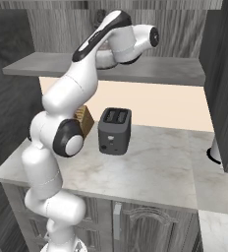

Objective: Open the cabinet, pick the kettle from the cabinet, and place it in the sink.

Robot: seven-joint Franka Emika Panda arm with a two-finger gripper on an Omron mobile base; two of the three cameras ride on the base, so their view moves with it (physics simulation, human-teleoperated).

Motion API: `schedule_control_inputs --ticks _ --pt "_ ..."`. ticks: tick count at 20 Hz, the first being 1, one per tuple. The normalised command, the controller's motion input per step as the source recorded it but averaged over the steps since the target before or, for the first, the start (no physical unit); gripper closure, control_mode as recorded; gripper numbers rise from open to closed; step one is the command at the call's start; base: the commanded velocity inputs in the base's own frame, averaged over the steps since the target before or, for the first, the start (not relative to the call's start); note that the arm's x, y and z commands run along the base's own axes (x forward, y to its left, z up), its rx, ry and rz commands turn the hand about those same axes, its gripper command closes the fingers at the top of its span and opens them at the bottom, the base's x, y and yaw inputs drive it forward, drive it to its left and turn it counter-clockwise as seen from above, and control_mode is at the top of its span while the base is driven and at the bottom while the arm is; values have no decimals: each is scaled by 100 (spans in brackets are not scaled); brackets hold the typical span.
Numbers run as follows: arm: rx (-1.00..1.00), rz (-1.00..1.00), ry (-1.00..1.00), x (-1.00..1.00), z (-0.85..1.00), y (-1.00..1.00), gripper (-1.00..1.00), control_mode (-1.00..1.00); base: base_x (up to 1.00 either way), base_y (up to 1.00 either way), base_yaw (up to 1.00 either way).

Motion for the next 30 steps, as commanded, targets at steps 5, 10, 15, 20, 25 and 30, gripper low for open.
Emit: schedule_control_inputs --ticks 5,10,15,20,25,30 --pt "0 0 0 -23 9 3 100 -100 0 0 0" --pt "0 0 0 -32 9 0 100 -100 0 0 0" --pt "0 0 0 -42 3 -2 100 -100 0 0 0" --pt "0 0 0 -51 0 -6 100 -100 0 0 0" --pt "0 0 0 -57 0 -5 100 -100 0 0 0" --pt "0 -3 0 -62 0 -1 100 -100 0 0 0"
